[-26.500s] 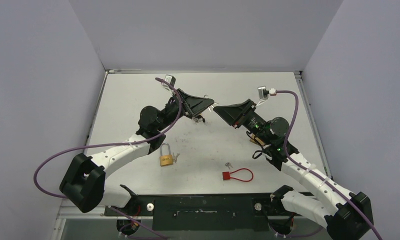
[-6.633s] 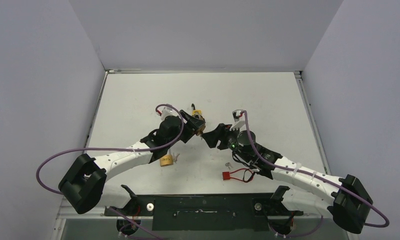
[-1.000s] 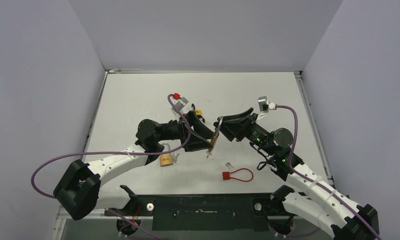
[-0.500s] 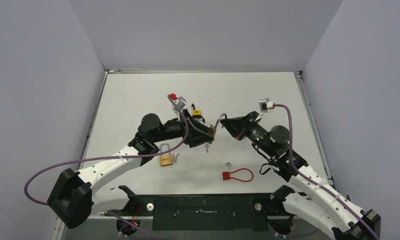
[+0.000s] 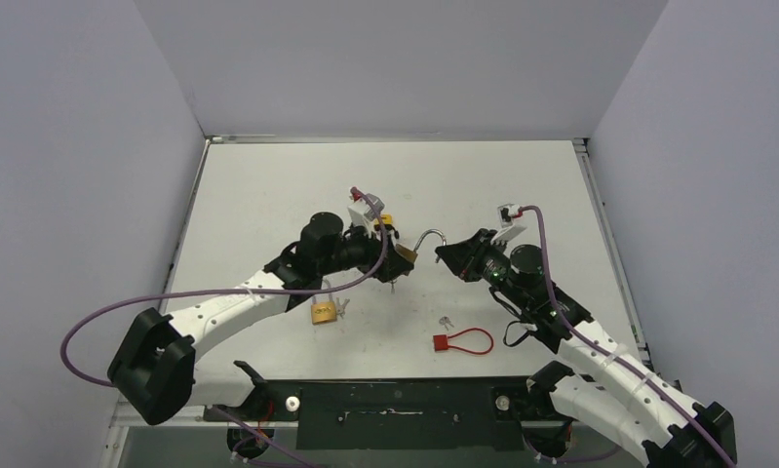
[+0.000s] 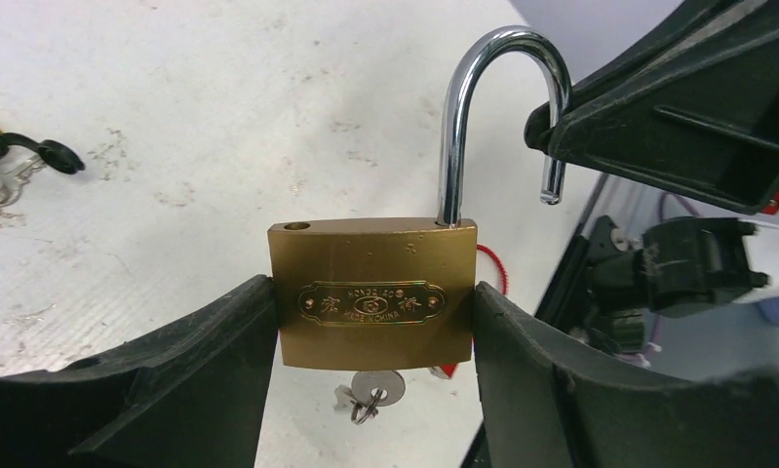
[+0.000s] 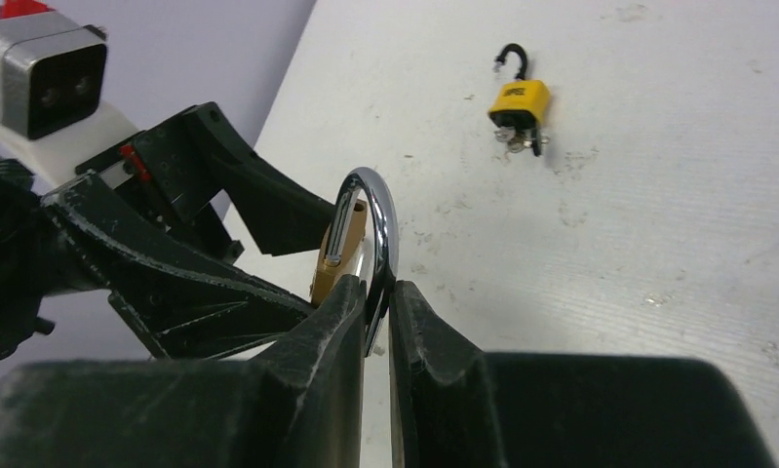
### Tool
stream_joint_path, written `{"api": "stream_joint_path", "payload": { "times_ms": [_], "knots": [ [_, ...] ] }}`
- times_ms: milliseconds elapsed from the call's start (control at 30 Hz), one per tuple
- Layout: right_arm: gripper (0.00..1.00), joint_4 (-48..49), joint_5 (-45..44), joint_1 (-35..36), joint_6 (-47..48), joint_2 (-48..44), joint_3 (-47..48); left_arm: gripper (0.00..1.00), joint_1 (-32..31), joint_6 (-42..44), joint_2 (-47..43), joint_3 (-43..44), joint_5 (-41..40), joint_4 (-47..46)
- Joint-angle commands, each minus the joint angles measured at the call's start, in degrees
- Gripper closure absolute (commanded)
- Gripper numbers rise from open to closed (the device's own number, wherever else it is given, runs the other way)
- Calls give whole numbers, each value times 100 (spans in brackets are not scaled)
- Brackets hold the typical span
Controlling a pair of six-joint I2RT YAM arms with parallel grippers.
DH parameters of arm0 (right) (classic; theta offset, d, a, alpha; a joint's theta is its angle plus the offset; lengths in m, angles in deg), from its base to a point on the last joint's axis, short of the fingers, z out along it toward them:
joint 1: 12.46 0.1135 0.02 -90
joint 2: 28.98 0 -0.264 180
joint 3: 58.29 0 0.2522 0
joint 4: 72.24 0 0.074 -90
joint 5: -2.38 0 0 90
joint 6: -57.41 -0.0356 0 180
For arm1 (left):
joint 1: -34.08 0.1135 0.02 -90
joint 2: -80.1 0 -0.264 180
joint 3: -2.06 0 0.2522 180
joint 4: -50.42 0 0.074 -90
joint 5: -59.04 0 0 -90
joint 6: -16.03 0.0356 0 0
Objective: Unlock with the key
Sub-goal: Place the lock at the center of the board.
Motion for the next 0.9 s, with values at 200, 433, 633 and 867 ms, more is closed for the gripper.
{"api": "stream_joint_path", "payload": {
  "times_ms": [200,433,633,867],
  "knots": [
    [100,-408,-601,-1106,-225,1115,211,100,55,343,1905,1487,-2039,471],
    [100,501,-196,-1762,85,2332,268,100,-43,318,3269,2599,-2383,757],
    [86,913,194,-2202,199,3520,633,100,-49,393,4163,3520,-2727,1102],
    [47,-265,238,-2270,363,3672,1471,100,-50,456,5070,4536,-3001,1690]
  ]
}}
